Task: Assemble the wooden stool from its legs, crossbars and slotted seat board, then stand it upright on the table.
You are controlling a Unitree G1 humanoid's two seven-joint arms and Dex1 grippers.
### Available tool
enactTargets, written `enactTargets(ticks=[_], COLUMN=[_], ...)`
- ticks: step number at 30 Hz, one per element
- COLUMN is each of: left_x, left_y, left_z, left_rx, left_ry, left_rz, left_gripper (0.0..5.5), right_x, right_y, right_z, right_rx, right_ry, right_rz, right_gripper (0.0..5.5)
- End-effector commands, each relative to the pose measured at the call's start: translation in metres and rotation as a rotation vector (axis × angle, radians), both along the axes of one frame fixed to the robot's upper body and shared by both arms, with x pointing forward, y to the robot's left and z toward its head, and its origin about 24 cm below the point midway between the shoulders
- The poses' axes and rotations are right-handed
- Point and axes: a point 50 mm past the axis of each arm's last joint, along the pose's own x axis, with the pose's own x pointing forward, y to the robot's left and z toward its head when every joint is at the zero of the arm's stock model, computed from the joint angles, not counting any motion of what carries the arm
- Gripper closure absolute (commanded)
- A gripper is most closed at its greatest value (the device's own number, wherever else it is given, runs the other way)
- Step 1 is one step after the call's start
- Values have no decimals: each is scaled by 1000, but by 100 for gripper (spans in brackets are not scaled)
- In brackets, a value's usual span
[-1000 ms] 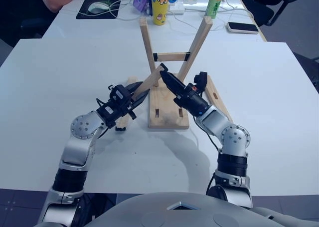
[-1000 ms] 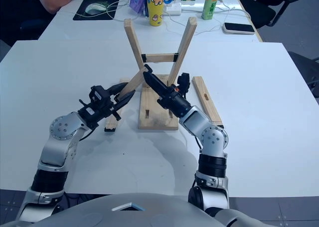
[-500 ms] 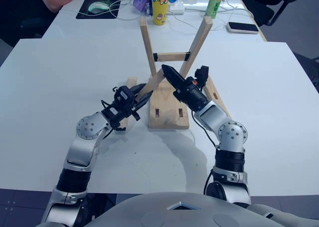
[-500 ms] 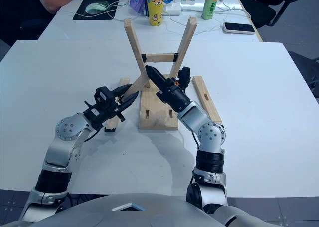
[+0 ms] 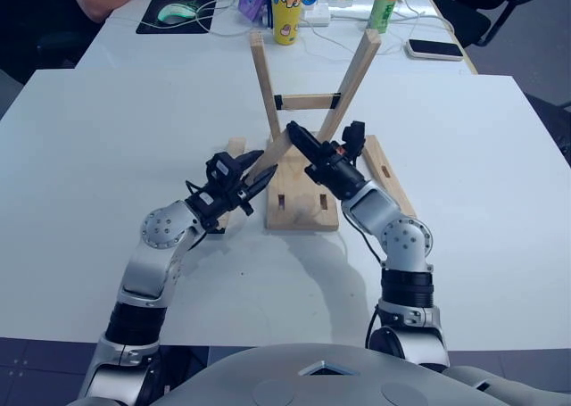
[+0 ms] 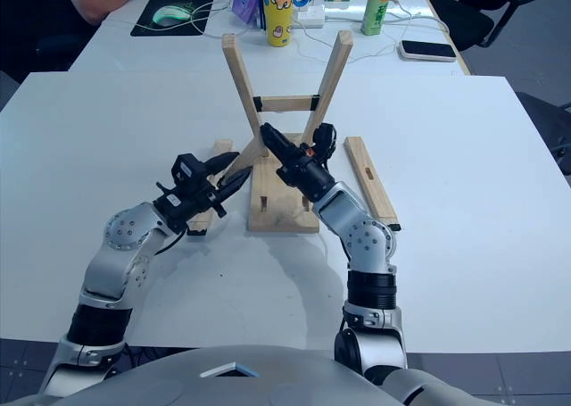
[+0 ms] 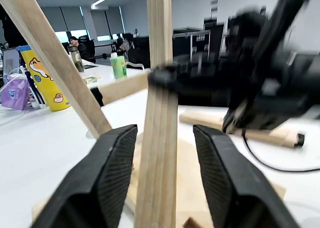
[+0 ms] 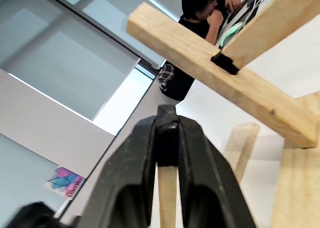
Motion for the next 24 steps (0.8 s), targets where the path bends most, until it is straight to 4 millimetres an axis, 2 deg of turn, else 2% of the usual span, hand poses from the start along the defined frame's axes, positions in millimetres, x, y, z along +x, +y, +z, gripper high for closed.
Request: enactTargets(ticks=[1, 7, 9, 13, 17, 24], left_x=[-2, 1, 2, 4, 1, 2], left_y=[6, 7, 0, -16, -24, -28], left_z=[3, -6, -9, -11, -16, -19], left_rx=[-111, -133, -161, -183, -174, -156], left_ry=[67, 99, 113, 115, 122, 121], left_rz=[-3, 38, 45, 41, 30, 16], left_gripper=[284, 280, 280, 280, 280, 280], right_x=[-4, -37, -39, -28, -17, -5], right_y=[-32, -91, -119, -154, -168, -167], right_z=[-2, 20, 21, 23, 20, 3], right_rx=[-109, -360, -444, -555, -593, -564], right_ry=[-31, -173, -189, -226, -243, -216], right_rz=[-106, -355, -441, -558, -609, -631], right_gripper=[508, 508, 508, 508, 508, 508])
